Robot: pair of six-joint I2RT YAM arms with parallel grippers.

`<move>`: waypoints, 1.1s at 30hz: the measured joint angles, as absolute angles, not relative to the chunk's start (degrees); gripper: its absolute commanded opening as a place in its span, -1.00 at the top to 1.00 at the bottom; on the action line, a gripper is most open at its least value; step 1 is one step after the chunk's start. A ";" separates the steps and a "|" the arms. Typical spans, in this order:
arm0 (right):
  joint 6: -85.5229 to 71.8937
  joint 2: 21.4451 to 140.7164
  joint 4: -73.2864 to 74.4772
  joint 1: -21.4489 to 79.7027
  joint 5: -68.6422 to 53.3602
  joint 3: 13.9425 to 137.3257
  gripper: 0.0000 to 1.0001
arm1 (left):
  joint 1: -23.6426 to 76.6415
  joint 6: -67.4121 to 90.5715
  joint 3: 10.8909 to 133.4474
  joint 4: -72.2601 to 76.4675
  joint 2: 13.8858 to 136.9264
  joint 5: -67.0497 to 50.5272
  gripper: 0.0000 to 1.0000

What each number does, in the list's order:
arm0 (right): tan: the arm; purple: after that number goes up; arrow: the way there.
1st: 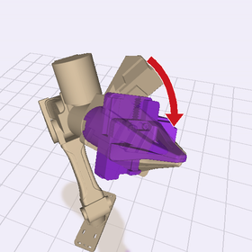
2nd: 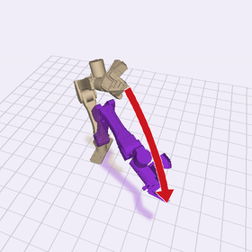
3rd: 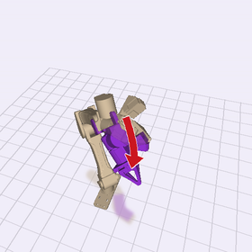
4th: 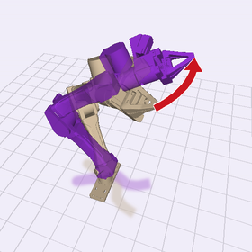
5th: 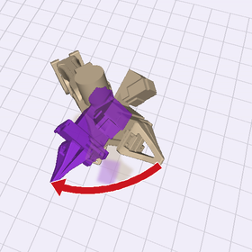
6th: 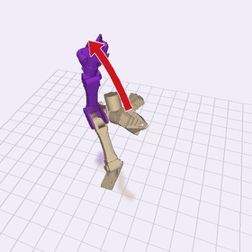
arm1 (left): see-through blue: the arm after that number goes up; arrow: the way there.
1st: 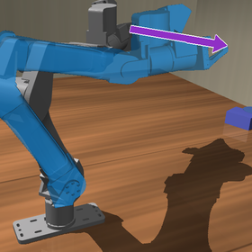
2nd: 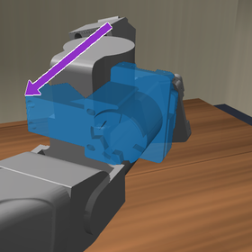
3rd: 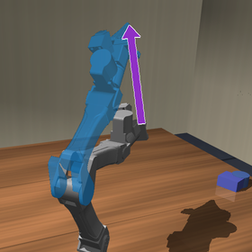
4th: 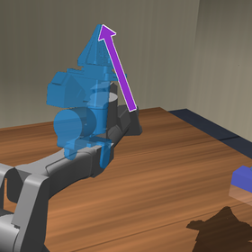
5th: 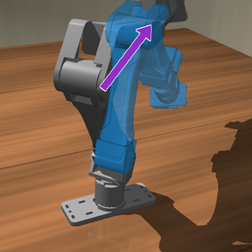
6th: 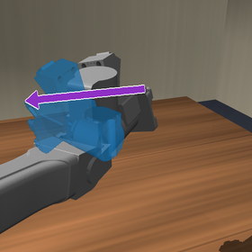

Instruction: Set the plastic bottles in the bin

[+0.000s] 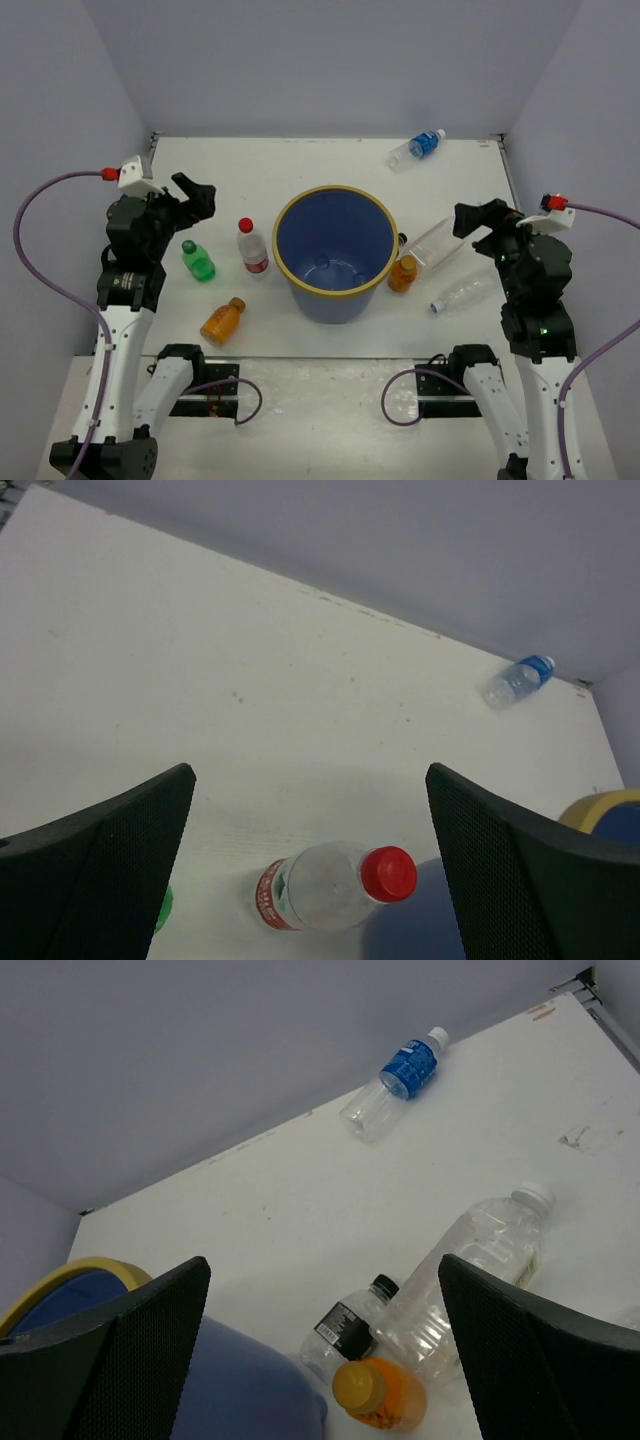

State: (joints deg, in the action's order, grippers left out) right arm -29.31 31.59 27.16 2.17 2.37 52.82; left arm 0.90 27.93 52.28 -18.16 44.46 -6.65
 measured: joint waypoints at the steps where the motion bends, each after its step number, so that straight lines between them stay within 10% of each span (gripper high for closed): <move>1: -29.27 31.59 27.16 2.17 1.92 52.57 -0.97 | 1.03 27.52 51.59 -17.29 44.45 -9.47 -1.00; 11: -29.69 32.88 29.41 2.17 1.45 50.96 -0.97 | 8.17 24.21 47.29 -11.95 43.88 -19.92 -1.00; 28: -28.78 34.19 29.98 2.16 -0.74 49.76 -0.97 | 18.46 22.94 47.11 -15.49 55.36 -2.09 -0.99; 33: -28.45 34.43 29.98 2.17 -0.82 49.24 -0.97 | 21.57 22.70 46.75 -15.57 57.98 0.75 -0.68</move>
